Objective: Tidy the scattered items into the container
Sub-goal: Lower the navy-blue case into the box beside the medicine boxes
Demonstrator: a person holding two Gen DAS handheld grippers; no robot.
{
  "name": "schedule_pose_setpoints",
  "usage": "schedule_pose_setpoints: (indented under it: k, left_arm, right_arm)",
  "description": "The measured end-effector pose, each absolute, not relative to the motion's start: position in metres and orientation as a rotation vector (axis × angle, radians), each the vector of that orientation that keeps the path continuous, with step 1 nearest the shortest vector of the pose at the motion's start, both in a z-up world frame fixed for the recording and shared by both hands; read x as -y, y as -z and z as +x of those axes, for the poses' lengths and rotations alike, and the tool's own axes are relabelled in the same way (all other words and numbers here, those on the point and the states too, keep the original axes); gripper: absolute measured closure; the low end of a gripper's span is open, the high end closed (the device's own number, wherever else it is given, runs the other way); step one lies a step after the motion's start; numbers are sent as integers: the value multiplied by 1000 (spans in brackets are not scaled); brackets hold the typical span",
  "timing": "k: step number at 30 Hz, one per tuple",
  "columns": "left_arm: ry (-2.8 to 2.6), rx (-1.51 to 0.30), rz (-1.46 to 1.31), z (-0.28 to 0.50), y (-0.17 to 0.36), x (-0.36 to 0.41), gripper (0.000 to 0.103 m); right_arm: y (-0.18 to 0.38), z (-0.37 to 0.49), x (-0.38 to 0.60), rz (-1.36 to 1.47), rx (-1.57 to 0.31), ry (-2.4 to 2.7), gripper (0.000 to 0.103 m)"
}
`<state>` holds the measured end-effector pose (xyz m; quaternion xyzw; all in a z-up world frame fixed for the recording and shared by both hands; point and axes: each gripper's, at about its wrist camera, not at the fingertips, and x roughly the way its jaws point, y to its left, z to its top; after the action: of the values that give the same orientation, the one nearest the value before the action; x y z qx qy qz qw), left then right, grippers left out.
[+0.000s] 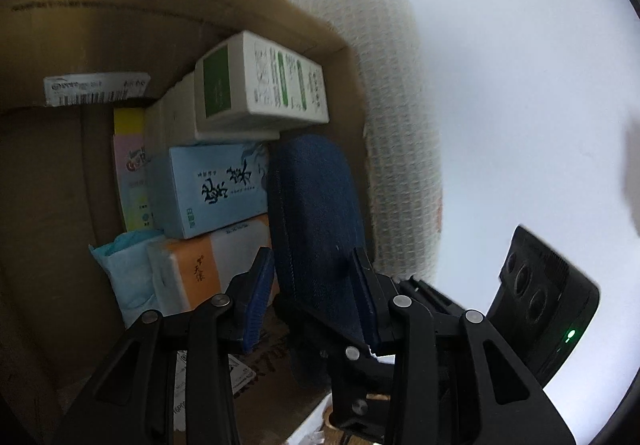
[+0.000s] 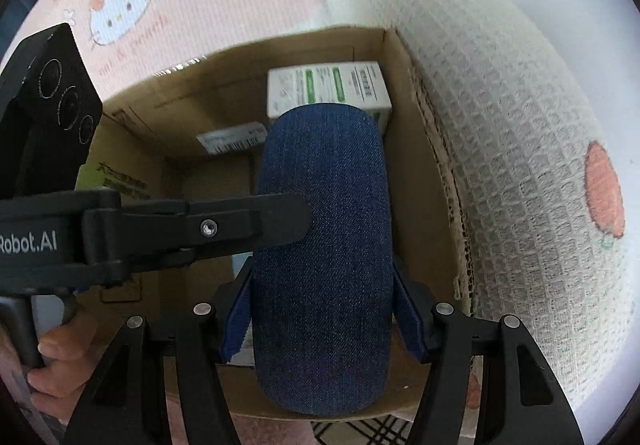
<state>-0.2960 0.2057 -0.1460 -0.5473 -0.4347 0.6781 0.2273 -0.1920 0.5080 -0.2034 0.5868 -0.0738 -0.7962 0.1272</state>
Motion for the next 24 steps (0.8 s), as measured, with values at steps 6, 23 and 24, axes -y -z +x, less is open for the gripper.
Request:
schedule_pose_setpoints:
  k: [6,23,24]
  left_arm:
    - [-1839,1118,-1609,-303,155,-217,62]
    - [-1778,1117,-1649,-311,164,-218,62]
    - [-1778,1118,-1651,-312,165,-218,62]
  right_arm:
    - [221,-200,-511,1844,183,2253,42]
    - [211,-189,-519,1934,166,2176,43]
    - [212,-191,-519,1934,166,2176,43]
